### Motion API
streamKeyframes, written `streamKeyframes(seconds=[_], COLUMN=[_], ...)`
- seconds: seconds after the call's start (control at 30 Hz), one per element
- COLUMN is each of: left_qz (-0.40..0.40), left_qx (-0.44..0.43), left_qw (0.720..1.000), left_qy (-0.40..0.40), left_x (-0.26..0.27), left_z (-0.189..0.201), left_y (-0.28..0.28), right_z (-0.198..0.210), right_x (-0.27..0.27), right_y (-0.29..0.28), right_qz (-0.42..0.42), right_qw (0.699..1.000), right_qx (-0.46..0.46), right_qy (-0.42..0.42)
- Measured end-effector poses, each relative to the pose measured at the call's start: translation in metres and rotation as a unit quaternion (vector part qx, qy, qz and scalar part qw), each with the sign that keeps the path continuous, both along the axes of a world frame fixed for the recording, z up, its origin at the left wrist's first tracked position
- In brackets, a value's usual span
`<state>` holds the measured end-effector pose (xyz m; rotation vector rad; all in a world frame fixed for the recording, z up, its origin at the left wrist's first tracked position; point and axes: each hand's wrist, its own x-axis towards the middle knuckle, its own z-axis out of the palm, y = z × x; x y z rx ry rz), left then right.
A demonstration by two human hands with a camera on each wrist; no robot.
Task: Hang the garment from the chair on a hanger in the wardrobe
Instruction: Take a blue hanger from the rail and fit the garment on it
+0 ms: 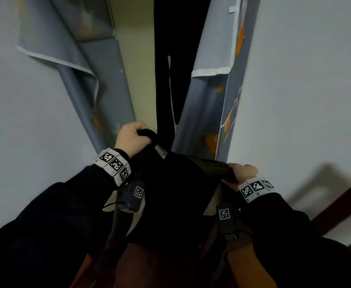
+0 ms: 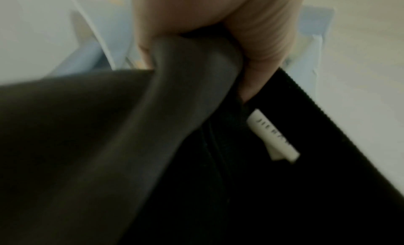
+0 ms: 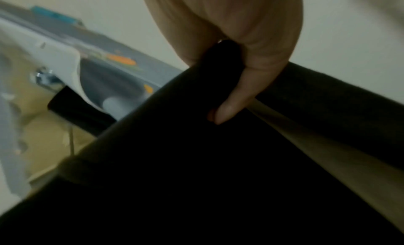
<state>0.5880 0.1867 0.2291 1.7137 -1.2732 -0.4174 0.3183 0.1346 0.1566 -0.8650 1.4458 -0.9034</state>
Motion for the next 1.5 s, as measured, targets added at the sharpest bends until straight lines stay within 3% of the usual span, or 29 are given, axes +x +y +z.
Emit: streamKeyframes(seconds=[0.03,0.17,0.3,0.43,0.57,0.63,0.73,0.87,1.0,1.07,1.17,1.23,1.4,1.5], left_qz=[0.01,0.073,0.139,0.146,0.13,0.12,0.078,0.011,-0.001,-0.017,-0.021,0.003,-0.006,-0.023], left_qx=[-0.007,-0.032,-0.037,-0.015,-0.009,-0.021,-0.016,0.029,0.063,0.138,0.288,0.306,0.186,0.108], left_qw=[1.0,0.996,0.987,0.987,0.99,0.992,0.997,0.997,0.998,0.989,0.953,0.951,0.973,0.954], left_qy=[0.012,0.034,0.065,0.063,0.043,0.035,-0.001,-0.068,-0.024,-0.049,-0.094,-0.048,0.137,0.277], left_x=[0.002,0.013,0.035,0.067,0.111,0.138,0.178,0.234,0.294,0.315,0.338,0.348,0.348,0.335], left_z=[0.002,0.002,0.001,-0.002,0.001,0.004,0.012,0.018,-0.003,-0.02,-0.043,-0.045,-0.005,0.03], left_y=[0.001,0.004,0.001,-0.005,-0.025,-0.038,-0.057,-0.087,-0.124,-0.141,-0.161,-0.175,-0.223,-0.248], right_z=[-0.002,0.001,0.01,0.013,0.009,0.006,0.002,0.025,0.064,0.08,0.092,0.1,0.119,0.133], right_x=[0.006,0.032,0.068,0.119,0.184,0.219,0.27,0.318,0.34,0.348,0.362,0.37,0.383,0.381], right_y=[-0.002,-0.01,-0.023,-0.035,-0.047,-0.053,-0.075,-0.104,-0.136,-0.149,-0.165,-0.178,-0.218,-0.242], right_qz=[-0.004,0.109,0.182,0.243,0.318,0.337,0.293,0.193,0.086,0.059,0.041,0.042,0.076,0.112], right_qw=[0.999,0.989,0.977,0.963,0.945,0.939,0.949,0.973,0.989,0.989,0.989,0.987,0.983,0.983], right_qx=[0.017,0.042,0.093,0.107,0.077,0.038,0.0,-0.039,-0.101,-0.127,-0.144,-0.157,-0.161,-0.137], right_qy=[-0.045,-0.087,-0.066,-0.031,-0.001,0.065,0.116,0.119,0.06,0.04,0.015,0.016,0.039,0.052])
